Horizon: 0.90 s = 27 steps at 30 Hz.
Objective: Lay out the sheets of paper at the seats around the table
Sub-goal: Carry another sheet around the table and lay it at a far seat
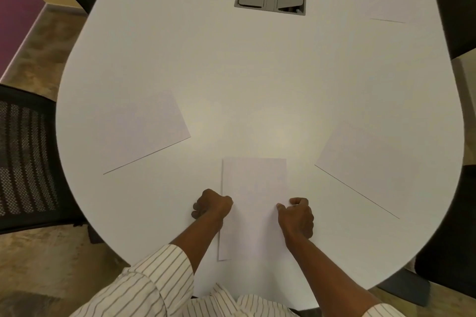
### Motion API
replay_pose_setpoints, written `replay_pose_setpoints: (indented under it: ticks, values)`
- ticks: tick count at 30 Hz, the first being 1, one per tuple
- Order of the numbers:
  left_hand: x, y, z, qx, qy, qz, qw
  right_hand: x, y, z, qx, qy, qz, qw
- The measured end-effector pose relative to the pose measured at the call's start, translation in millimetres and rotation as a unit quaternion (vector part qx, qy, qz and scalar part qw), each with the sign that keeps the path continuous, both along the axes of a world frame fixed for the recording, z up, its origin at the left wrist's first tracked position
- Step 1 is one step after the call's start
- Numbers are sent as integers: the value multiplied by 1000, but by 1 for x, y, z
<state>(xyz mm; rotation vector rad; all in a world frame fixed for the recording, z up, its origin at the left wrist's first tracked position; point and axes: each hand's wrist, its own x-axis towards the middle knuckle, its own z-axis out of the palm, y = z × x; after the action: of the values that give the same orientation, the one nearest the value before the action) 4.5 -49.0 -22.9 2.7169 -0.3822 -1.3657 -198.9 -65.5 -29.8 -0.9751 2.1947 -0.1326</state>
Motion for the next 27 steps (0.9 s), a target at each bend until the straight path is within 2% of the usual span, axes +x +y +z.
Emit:
replay_pose_setpoints:
  ticks: [9, 14, 19, 27]
  values:
    - [1, 31, 2, -157, 46, -44, 985, -7, 1, -4, -3, -12, 8, 1000]
    - [18, 51, 2, -207, 106, -5, 973, -16, 2, -3, -31, -30, -6, 999]
    - [31, 69, 8, -232, 167, 19, 958, -22, 8, -2, -72, -102, 12, 992]
    - [36, 107, 19, -245, 117, 84, 959, -22, 23, 11, -88, -213, 59, 971]
